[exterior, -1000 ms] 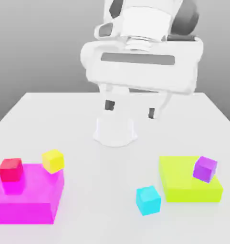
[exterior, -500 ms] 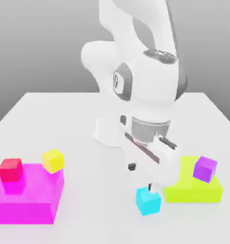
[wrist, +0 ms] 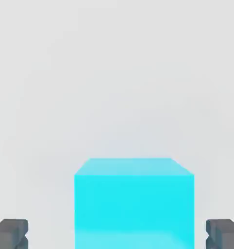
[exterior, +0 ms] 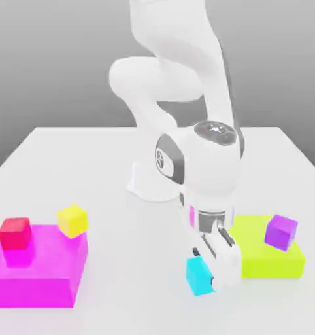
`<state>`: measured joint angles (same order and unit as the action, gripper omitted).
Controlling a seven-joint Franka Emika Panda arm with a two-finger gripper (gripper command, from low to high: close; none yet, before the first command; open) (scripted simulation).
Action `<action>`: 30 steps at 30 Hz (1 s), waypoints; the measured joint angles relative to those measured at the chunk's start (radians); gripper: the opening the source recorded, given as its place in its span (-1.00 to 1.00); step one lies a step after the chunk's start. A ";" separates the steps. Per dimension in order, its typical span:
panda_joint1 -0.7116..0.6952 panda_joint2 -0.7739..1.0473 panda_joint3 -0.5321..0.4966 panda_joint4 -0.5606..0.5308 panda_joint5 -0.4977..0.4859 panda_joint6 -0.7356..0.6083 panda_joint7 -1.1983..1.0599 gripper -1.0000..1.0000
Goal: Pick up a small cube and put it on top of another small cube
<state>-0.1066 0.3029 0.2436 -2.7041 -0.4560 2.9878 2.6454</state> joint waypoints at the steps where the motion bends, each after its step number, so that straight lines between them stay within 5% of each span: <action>1: 0.021 0.015 -0.025 0.003 -0.018 0.011 0.013 -1.00; 8: 0.023 0.015 -0.027 0.003 -0.017 0.014 0.013 -1.00; 20: -0.134 -0.209 0.208 -0.053 0.324 -0.141 -0.242 -1.00; 30: -0.547 -0.358 0.000 0.081 0.390 -0.436 -0.084 -1.00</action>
<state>-0.6539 -0.0555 0.2435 -2.6234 -0.0656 2.5521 2.5619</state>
